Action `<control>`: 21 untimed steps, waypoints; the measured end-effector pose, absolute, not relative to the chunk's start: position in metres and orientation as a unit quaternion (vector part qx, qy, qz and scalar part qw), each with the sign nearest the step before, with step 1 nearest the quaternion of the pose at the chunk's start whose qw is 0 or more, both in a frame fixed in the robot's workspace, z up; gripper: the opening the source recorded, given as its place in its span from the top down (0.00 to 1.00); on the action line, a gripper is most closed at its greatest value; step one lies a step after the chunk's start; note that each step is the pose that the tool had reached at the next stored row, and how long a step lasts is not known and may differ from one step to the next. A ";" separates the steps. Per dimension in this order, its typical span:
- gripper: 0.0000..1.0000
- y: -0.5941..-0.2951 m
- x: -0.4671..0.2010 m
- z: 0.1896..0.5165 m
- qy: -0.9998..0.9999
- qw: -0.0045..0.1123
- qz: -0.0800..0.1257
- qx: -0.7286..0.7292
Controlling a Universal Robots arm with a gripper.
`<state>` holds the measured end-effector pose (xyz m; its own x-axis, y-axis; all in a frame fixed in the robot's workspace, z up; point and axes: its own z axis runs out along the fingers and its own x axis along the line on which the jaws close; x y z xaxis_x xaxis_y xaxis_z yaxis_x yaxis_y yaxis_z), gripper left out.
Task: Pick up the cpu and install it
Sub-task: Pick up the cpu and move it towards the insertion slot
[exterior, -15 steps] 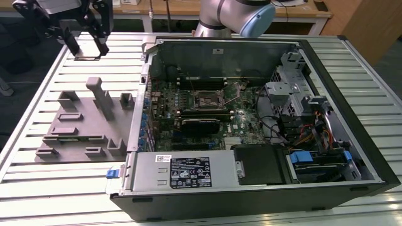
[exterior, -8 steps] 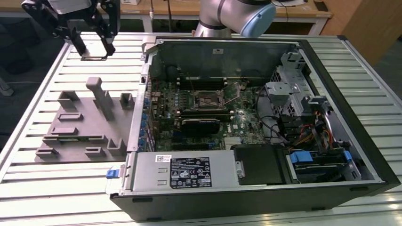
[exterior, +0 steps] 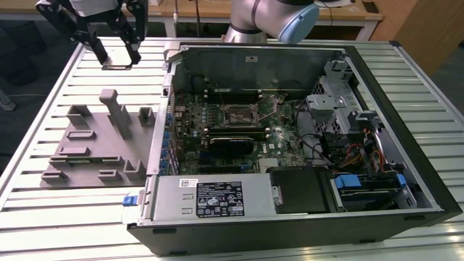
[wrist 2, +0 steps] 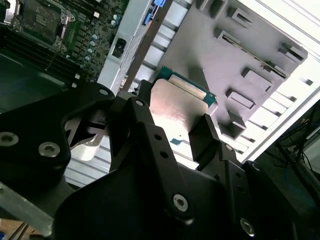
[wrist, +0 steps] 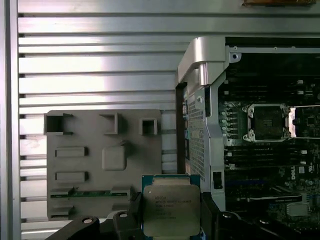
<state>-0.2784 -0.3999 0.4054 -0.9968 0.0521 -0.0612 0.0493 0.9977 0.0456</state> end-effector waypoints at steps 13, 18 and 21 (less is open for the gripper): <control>0.45 -0.400 -0.259 0.405 0.999 0.031 0.022 0.025; 0.45 -0.400 -0.252 0.405 0.999 0.031 0.022 0.025; 0.45 -0.400 -0.248 0.405 0.999 0.031 0.022 0.025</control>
